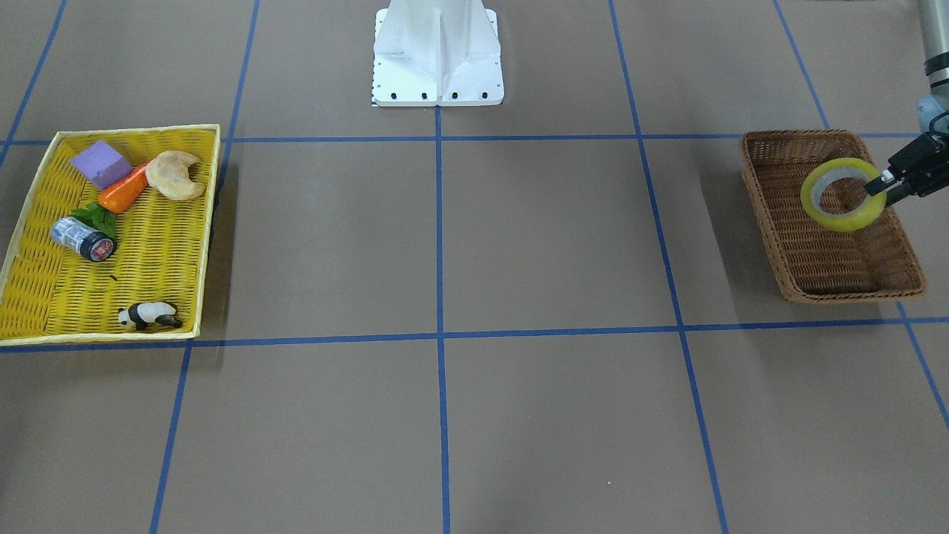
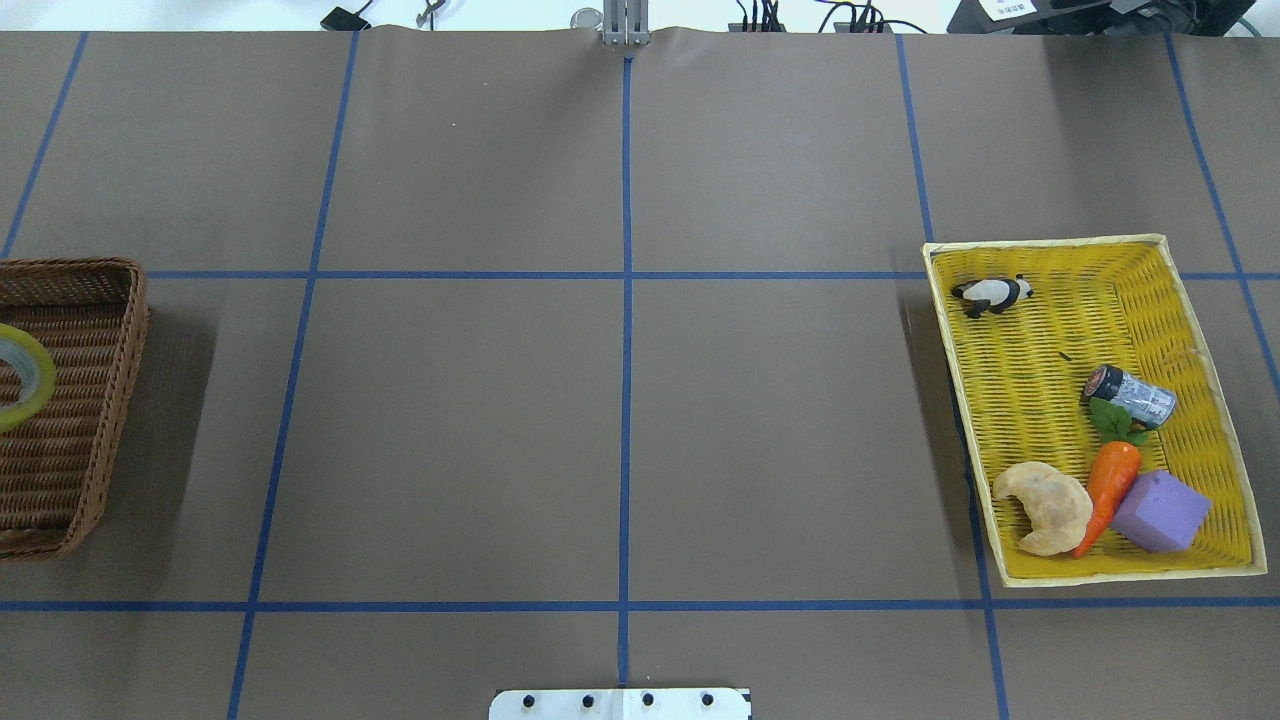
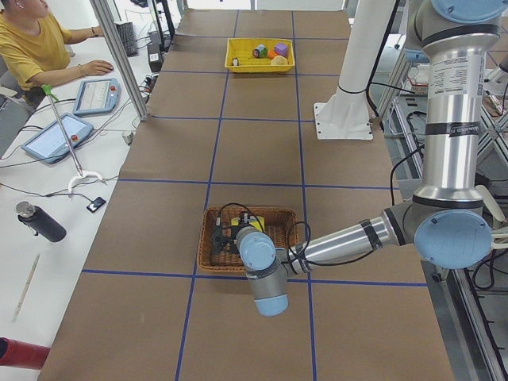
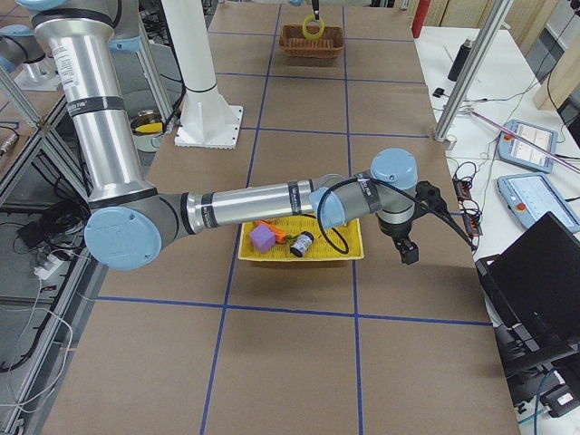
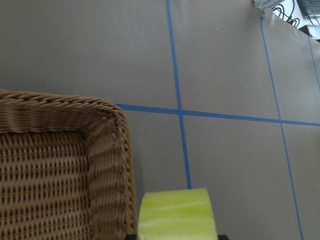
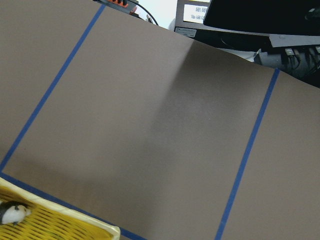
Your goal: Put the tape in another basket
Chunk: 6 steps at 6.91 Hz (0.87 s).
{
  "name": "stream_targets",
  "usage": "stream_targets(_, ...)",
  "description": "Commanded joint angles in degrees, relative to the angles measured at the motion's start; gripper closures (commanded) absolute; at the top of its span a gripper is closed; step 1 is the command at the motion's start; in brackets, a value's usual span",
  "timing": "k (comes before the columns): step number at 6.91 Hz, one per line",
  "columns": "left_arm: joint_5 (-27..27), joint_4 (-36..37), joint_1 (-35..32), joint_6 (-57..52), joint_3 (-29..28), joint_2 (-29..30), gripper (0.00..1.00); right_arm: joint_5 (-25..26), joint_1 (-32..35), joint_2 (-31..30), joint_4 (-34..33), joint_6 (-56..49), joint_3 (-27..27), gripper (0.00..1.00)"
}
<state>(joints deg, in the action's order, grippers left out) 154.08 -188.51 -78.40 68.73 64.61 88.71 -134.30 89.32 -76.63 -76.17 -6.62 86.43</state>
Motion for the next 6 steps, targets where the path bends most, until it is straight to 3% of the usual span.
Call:
stream_targets(1,-0.01,-2.99,0.09,-0.09,-2.89,0.41,0.02,-0.08,0.76,-0.27,0.06,-1.29,-0.57,0.0)
stream_targets(4,0.08,-3.89,-1.48,-0.17,-2.83,0.32,0.02,-0.08,0.94,-0.71,0.06,-1.29,-0.57,0.0)
stream_targets(6,-1.22,-3.98,-8.48,-0.26,0.75,1.72,0.02,-0.08,1.55,-2.02,0.23,-1.29,-0.04,0.0)
